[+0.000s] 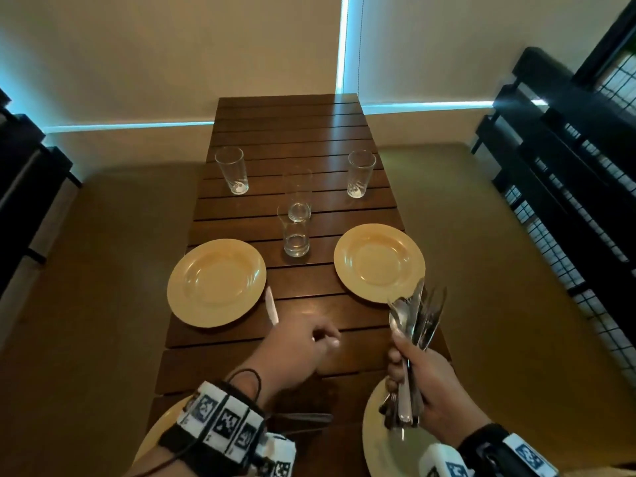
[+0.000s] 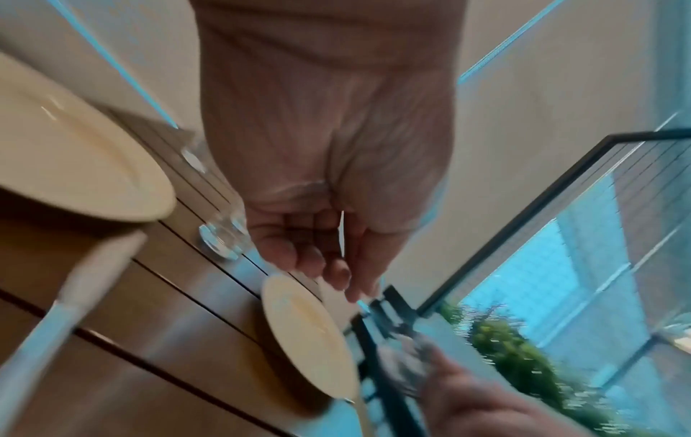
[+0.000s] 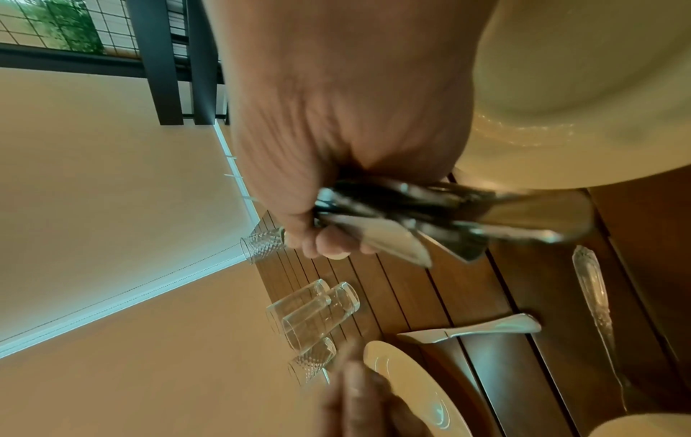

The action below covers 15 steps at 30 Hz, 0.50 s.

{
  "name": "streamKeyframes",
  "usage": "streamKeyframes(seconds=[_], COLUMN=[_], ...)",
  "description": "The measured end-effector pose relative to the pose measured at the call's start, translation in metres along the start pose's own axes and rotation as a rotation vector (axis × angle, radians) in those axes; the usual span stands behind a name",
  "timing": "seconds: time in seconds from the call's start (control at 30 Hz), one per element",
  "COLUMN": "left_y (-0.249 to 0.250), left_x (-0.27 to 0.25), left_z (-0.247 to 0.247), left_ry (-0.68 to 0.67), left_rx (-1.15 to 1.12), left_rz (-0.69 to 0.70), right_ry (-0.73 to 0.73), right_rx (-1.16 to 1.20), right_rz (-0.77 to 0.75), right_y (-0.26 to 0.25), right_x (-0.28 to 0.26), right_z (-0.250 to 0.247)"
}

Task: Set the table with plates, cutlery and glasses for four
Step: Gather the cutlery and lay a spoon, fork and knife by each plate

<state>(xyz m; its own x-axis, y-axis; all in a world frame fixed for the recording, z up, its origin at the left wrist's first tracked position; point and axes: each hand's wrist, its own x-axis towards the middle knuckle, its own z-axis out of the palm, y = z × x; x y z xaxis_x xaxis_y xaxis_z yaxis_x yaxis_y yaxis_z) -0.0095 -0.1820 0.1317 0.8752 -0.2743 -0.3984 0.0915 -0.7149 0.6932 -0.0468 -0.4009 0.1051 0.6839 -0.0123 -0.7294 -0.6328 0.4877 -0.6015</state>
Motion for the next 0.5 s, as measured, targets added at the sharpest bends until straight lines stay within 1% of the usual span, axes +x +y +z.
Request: streamKeyframes(seconds=[0.03,0.1,0.13,0.2,0.27,0.33,0.4,0.5], left_y=[-0.014,-0.040,-0.051,-0.064,-0.073,-0.079,-0.084,-0.090], left_x=[0.002,0.005,0.007,0.004,-0.004,-0.012,-0.014,-0.012], left_z=[-0.008,-0.014,-0.011,0.004,0.030,0.057,0.074,0.080], left_ry=[0.012,-0.006,-0.037,-0.155,-0.295,-0.385,-0.434,-0.440], left_rx=[0.048,0.181,0.247,0.383,0.556,0.762,0.899,0.948], left_rz=[-0.054,-0.138,-0.159,-0.162,-0.124,-0.016,0.081,0.147], right_ry=[-0.007,-0.023,-0.027,-0.025,-0.022,-0.018,-0.011,-0.011], right_rx=[-0.001,0.001,0.001,-0.007,-0.013,-0.020,-0.024,-0.019], right_rz=[-0.005,-0.008,-0.009,-0.018,-0.025,-0.018,-0.015,-0.023], right_y=[0.000,0.001,0.001,0.003,0.005,0.007,0.007,0.006], right_x=[0.001,0.001,0.001,0.002,0.002,0.002,0.002,0.001], right_z=[-0.004,-0.010,-0.012,-0.014,-0.015,-0.016,-0.016,-0.016])
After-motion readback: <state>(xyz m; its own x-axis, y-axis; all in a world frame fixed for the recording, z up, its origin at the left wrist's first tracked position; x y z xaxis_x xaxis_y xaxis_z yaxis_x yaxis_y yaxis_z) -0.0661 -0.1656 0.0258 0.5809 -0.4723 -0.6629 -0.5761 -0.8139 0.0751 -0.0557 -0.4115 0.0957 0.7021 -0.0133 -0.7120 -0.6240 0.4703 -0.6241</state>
